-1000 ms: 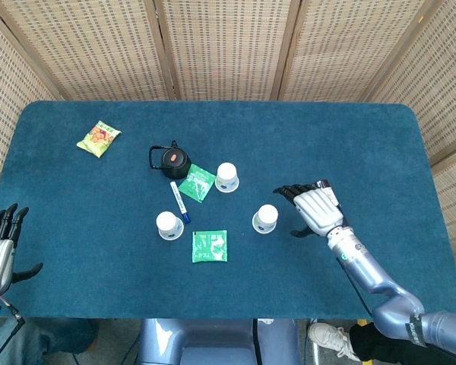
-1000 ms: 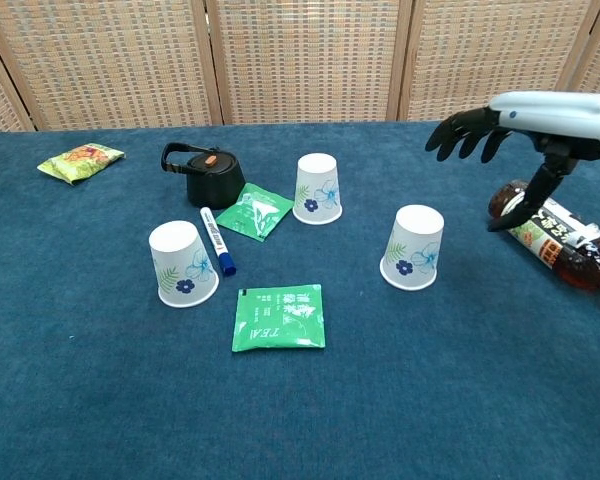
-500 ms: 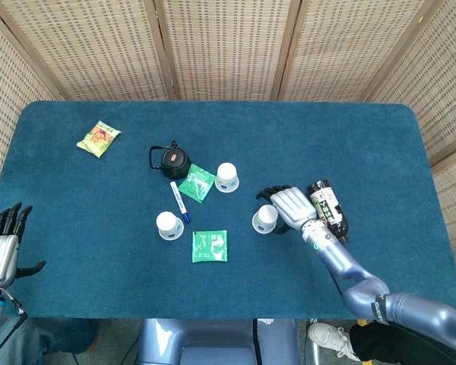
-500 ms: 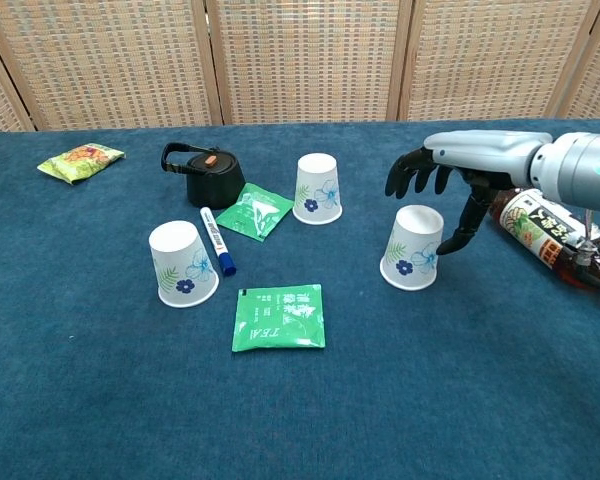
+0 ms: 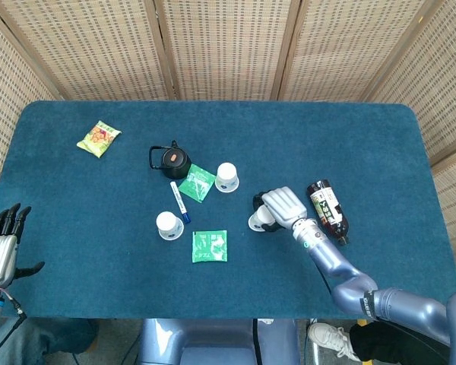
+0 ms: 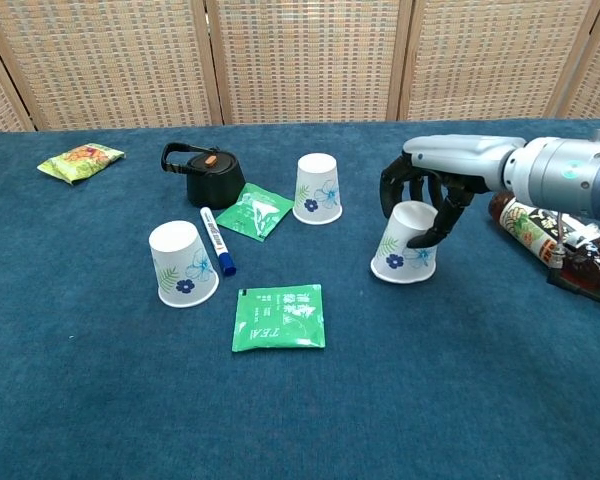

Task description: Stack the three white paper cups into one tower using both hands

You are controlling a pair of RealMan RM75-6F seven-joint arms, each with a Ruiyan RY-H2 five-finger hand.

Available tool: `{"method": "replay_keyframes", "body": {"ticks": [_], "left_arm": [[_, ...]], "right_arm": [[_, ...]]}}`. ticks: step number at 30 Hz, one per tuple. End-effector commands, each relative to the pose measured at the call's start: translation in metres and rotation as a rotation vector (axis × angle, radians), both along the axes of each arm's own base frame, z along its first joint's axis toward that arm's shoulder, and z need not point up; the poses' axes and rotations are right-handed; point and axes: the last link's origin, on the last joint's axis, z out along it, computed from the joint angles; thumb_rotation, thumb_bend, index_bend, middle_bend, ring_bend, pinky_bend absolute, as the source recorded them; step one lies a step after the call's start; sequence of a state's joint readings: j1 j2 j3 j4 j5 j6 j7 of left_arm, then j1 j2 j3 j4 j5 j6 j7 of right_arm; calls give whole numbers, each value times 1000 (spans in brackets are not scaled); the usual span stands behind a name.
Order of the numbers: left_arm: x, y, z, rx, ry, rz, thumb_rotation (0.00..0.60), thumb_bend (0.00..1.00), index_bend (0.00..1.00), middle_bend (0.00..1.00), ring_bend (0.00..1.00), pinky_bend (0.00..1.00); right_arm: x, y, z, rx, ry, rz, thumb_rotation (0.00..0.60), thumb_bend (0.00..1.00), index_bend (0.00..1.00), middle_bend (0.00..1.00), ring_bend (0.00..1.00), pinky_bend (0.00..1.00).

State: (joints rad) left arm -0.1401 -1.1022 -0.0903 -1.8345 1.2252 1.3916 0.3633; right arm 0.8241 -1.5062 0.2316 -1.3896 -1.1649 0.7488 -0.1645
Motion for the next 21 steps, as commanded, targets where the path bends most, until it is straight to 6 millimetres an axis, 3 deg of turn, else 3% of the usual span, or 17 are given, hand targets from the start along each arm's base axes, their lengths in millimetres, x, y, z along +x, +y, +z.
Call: {"method": "replay_keyframes", "body": {"ticks": [1, 9, 11, 17, 21], "left_arm": [[1, 0, 0, 2, -2, -5, 600, 0, 0, 0, 0, 0], [-1, 2, 1, -8, -9, 4, 600, 0, 0, 0, 0, 0], [-2, 3, 3, -1, -17, 9, 600, 0, 0, 0, 0, 0], [-2, 5, 4, 5, -17, 6, 600, 0, 0, 0, 0, 0], [-5, 7, 7, 10, -28, 24, 600, 0, 0, 0, 0, 0]], "right_arm": [[11, 2, 9, -9, -31, 27, 600, 416, 494, 527, 484, 546], [53, -17, 37, -82, -39, 121, 600, 416, 491, 526, 485, 546], [80, -32, 42, -92, -33, 153, 600, 416, 491, 525, 485, 546], [114, -51, 34, -88, -13, 149, 600, 423, 490, 525, 484, 546], [137, -66, 19, -96, 20, 144, 600, 428, 490, 525, 485, 546]]}}
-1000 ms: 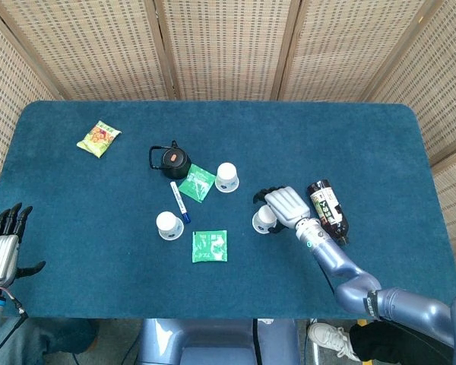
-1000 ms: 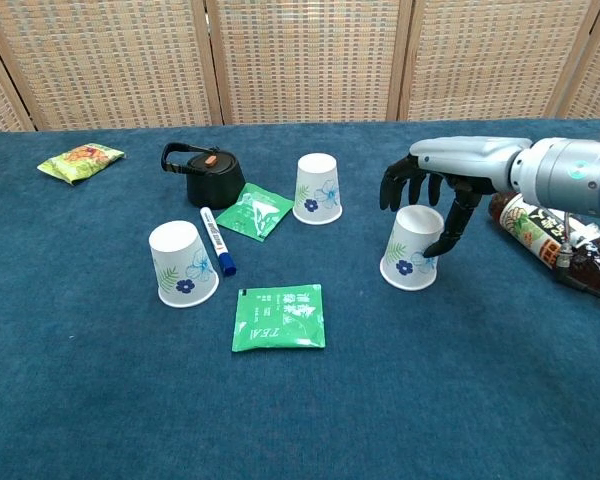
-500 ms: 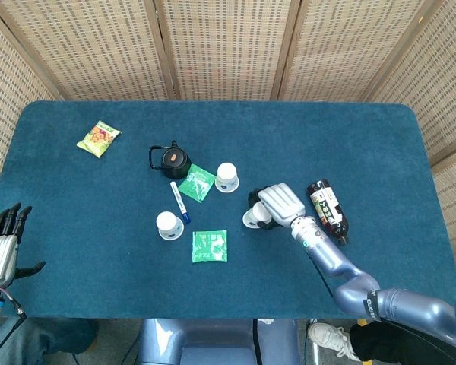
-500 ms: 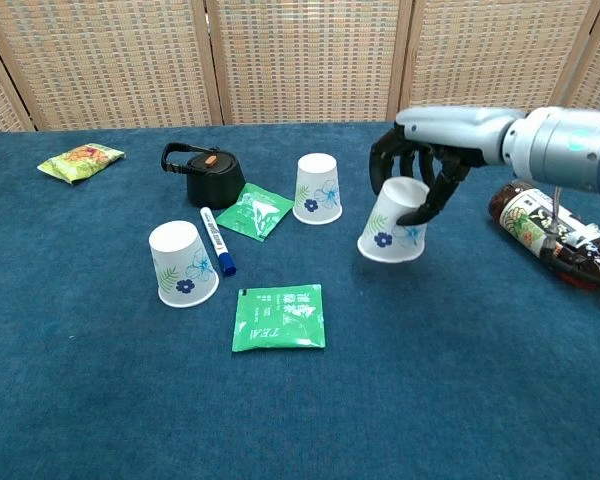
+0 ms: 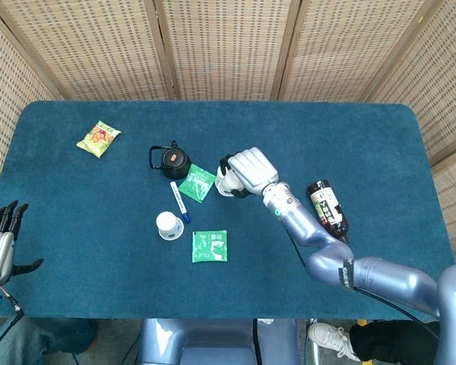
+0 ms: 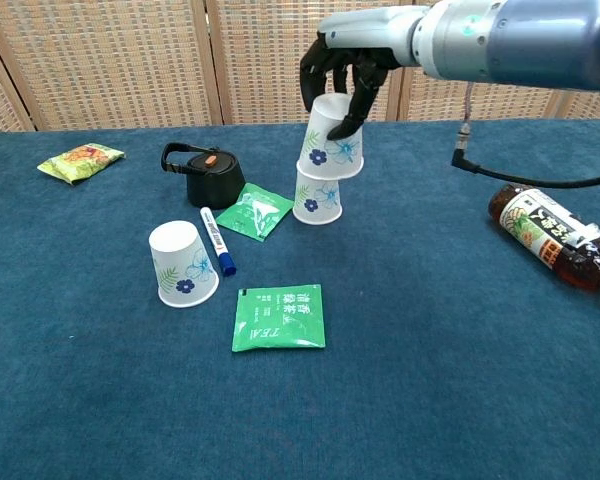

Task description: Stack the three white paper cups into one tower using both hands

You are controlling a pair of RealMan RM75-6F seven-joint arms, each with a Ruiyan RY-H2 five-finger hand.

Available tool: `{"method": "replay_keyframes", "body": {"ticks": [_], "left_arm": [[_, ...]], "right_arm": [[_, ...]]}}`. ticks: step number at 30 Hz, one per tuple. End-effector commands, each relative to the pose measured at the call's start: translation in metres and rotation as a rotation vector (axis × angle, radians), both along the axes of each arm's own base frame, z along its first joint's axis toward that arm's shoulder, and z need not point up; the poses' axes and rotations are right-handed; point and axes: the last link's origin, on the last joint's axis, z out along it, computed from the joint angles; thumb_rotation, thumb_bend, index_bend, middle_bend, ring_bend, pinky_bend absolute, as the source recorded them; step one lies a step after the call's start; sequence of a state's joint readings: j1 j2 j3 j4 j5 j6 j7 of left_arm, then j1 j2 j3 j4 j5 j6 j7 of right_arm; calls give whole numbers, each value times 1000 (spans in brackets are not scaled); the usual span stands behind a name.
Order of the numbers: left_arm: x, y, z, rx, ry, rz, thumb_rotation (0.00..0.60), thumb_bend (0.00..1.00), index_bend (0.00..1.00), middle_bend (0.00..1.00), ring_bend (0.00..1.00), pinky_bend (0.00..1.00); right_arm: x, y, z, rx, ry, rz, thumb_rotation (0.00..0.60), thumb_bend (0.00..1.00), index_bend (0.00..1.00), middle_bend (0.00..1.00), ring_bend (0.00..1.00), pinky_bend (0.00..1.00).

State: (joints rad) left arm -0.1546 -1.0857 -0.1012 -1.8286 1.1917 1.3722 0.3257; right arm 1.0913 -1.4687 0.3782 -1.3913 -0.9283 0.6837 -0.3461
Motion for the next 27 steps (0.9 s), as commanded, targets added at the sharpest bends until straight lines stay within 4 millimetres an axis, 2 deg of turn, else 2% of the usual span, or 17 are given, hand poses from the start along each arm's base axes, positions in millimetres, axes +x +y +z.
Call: {"method": "replay_keyframes", "body": {"ticks": [1, 5, 15, 27], "left_arm": [[-1, 1, 2, 2, -5, 7, 600, 0, 0, 0, 0, 0], [-3, 2, 4, 4, -13, 19, 600, 0, 0, 0, 0, 0], [-6, 1, 6, 7, -22, 27, 600, 0, 0, 0, 0, 0], [-9, 3, 7, 11, -19, 38, 600, 0, 0, 0, 0, 0]], "right_arm": [[24, -13, -14, -12, 35, 4, 600, 428, 490, 525, 485, 546], [32, -21, -20, -38, 59, -17, 600, 427, 490, 525, 484, 546], [23, -29, -23, -66, 120, -68, 600, 429, 485, 523, 485, 546], [24, -37, -27, -71, 110, -103, 600, 427, 460, 509, 485, 546]]}}
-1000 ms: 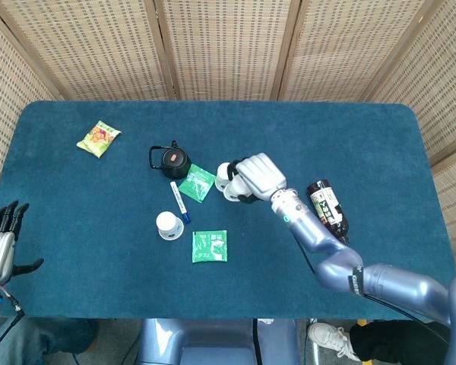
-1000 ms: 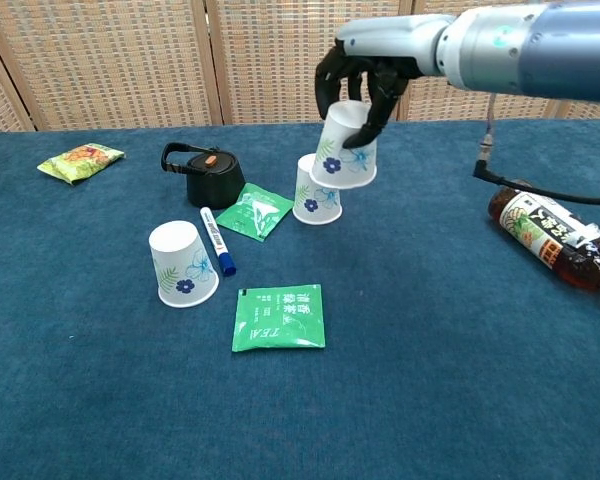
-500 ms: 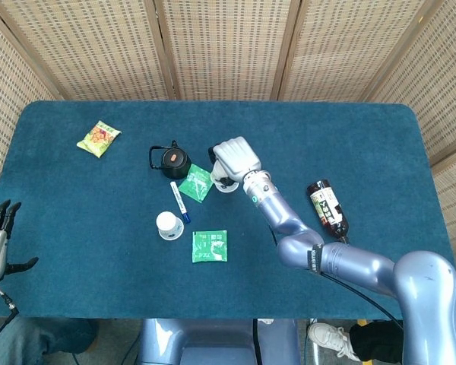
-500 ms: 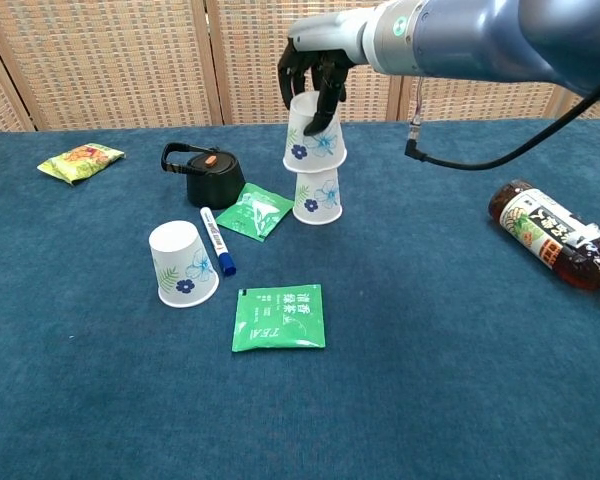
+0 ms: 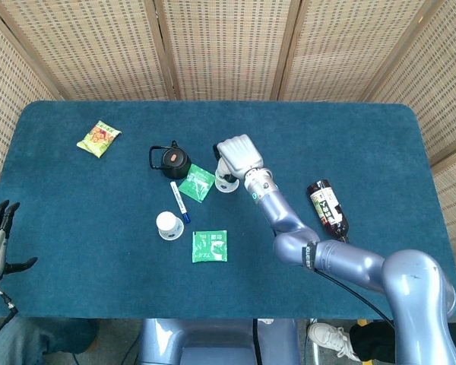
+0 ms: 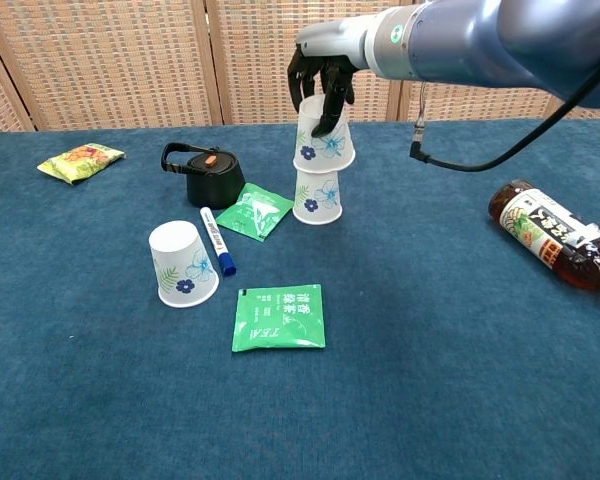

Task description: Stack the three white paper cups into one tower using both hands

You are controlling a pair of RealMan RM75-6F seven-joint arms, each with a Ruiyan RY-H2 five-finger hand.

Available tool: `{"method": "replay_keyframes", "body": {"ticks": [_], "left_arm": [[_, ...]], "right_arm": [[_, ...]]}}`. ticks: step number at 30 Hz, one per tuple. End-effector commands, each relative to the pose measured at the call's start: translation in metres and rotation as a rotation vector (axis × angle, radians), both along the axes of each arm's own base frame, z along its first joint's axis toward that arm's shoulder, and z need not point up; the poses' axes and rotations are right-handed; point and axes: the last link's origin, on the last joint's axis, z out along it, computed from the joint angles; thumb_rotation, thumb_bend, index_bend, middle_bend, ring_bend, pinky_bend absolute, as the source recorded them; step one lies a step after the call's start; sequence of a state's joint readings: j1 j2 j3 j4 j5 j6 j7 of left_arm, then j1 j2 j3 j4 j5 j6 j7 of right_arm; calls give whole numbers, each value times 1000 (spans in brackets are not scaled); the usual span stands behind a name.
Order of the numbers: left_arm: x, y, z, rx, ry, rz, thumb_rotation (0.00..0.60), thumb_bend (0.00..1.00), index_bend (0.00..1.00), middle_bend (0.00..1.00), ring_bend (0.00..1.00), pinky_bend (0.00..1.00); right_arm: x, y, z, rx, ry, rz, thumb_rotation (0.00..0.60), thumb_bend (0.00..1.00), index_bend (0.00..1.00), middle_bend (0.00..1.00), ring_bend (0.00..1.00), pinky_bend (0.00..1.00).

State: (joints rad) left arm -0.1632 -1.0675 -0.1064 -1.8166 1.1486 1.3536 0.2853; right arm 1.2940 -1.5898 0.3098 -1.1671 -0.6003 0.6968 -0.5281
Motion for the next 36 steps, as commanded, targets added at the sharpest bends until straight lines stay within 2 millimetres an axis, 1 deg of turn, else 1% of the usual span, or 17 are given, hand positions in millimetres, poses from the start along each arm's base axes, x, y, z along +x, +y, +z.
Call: {"method": "replay_keyframes", "body": {"ticks": [1, 4, 5, 6, 7, 8, 9, 10, 11, 13, 17, 20, 22, 27, 31, 33, 36], "left_arm": [[-2, 1, 0, 2, 2, 7, 600, 0, 0, 0, 0, 0], [-2, 1, 1, 5, -1, 14, 600, 0, 0, 0, 0, 0], [-2, 1, 2, 7, 0, 14, 600, 0, 0, 0, 0, 0], [-2, 1, 2, 9, -1, 12, 600, 0, 0, 0, 0, 0], [-2, 1, 2, 9, -1, 11, 600, 0, 0, 0, 0, 0], [-2, 1, 2, 7, 0, 11, 600, 0, 0, 0, 0, 0], [-2, 1, 2, 6, -1, 11, 600, 0, 0, 0, 0, 0], [-2, 1, 2, 5, 0, 12, 600, 0, 0, 0, 0, 0], [-2, 1, 2, 4, -1, 11, 600, 0, 0, 0, 0, 0], [-2, 0, 1, 3, -3, 10, 600, 0, 0, 0, 0, 0], [-1, -1, 2, 3, -4, 4, 600, 0, 0, 0, 0, 0], [0, -2, 2, 4, -6, -1, 600, 0, 0, 0, 0, 0], [0, -2, 2, 3, -6, -4, 600, 0, 0, 0, 0, 0], [2, -1, -5, -27, -1, -44, 600, 0, 0, 0, 0, 0], [7, 3, -13, -80, -22, -100, 600, 0, 0, 0, 0, 0], [10, 7, -17, -104, -18, -133, 600, 0, 0, 0, 0, 0], [18, 20, -28, -151, 20, -213, 600, 0, 0, 0, 0, 0]], "right_arm": [[2, -3, -2, 1, -4, -15, 600, 427, 456, 507, 484, 546], [2, -4, -4, 12, -11, -30, 600, 417, 437, 495, 484, 546], [2, -4, -5, 16, -12, -32, 600, 385, 410, 473, 471, 545], [3, -4, -6, 25, -8, -31, 600, 296, 356, 433, 436, 540], [3, -4, -7, 35, -5, -34, 600, 193, 272, 364, 372, 508], [2, -3, -8, 60, -5, -47, 600, 73, 160, 254, 267, 434], [3, -2, -7, 78, -8, -54, 600, 8, 77, 157, 174, 351], [5, -1, -6, 87, -13, -52, 600, 0, 28, 78, 94, 257], [7, -1, -4, 85, -17, -44, 600, 0, 7, 24, 34, 174], [8, 0, 0, 66, -17, -26, 600, 0, 0, 0, 0, 87], [5, 2, 10, 27, -15, 8, 600, 0, 0, 0, 0, 42], [-5, 6, 23, 1, -9, 38, 600, 0, 0, 0, 0, 29], [-15, 11, 32, -16, -3, 59, 600, 0, 0, 0, 0, 17], [-71, 35, 63, -76, 32, 115, 600, 0, 1, 0, 0, 0], [-102, 54, 76, -96, 41, 151, 600, 0, 8, 0, 0, 0], [-116, 64, 82, -106, 48, 170, 600, 0, 11, 0, 0, 0], [-150, 88, 94, -129, 52, 194, 600, 0, 12, 0, 0, 0]]}}
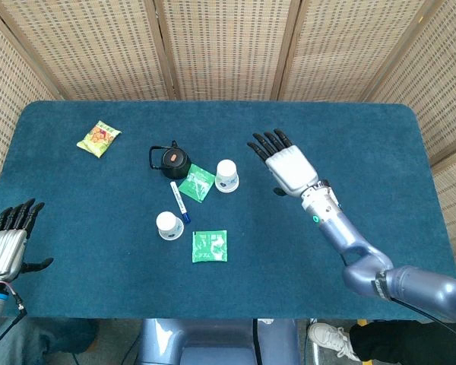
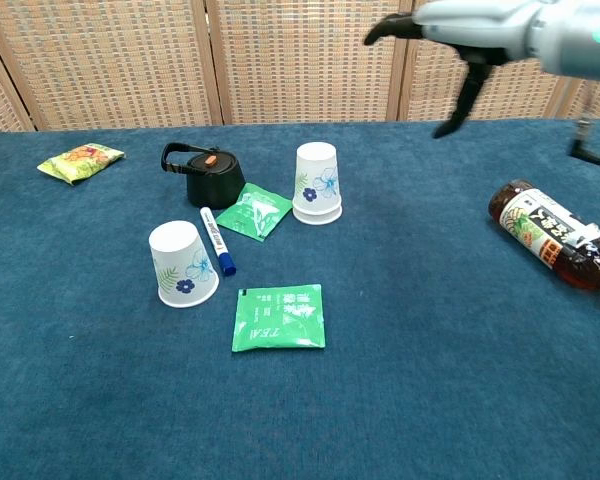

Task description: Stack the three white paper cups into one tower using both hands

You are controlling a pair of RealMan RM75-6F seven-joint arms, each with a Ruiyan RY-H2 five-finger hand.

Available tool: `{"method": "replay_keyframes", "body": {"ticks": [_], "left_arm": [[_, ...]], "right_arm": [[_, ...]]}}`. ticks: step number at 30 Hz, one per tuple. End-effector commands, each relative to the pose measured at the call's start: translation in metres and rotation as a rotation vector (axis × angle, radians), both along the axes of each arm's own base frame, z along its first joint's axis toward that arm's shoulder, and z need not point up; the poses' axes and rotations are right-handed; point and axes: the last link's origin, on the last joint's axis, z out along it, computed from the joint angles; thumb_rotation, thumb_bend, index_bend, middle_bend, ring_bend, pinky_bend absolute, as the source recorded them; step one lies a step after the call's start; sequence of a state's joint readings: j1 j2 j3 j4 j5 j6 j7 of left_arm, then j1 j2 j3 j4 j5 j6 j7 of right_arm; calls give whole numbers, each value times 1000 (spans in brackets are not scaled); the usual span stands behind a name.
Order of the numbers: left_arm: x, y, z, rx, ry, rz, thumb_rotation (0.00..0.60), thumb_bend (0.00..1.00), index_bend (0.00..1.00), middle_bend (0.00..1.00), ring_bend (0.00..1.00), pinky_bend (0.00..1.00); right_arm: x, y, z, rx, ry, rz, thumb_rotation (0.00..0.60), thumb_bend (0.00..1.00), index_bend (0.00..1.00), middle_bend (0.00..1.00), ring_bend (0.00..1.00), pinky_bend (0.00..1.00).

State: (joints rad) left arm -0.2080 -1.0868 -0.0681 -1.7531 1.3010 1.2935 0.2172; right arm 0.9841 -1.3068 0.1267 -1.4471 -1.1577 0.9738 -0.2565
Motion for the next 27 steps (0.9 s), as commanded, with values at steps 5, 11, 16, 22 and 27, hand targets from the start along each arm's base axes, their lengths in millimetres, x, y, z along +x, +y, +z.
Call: {"method": "replay_keyframes", "body": {"ticks": [5, 11, 16, 22, 27], "left_arm": [[46, 59, -42, -104, 79, -309, 600, 0, 0, 0, 5, 38], [83, 94, -80, -216, 53, -452, 600, 0, 138, 97, 152, 186], [101, 107, -106, -324, 85, -505, 600, 0, 182, 128, 179, 220], [116, 115, -125, -367, 121, -533, 600, 0, 215, 142, 192, 220], [123, 117, -136, -384, 127, -531, 600, 0, 251, 167, 216, 258]], "right_arm": [[-129, 98, 51, -144, 16, -84, 600, 0, 0, 0, 0, 0], [-161, 145, 60, -195, -52, -182, 600, 0, 0, 0, 0, 0], [-170, 167, 59, -201, -91, -206, 600, 0, 0, 0, 0, 0], [-173, 178, 61, -205, -103, -200, 600, 0, 0, 0, 0, 0], [-173, 179, 68, -223, -128, -193, 600, 0, 0, 0, 0, 0]]}}
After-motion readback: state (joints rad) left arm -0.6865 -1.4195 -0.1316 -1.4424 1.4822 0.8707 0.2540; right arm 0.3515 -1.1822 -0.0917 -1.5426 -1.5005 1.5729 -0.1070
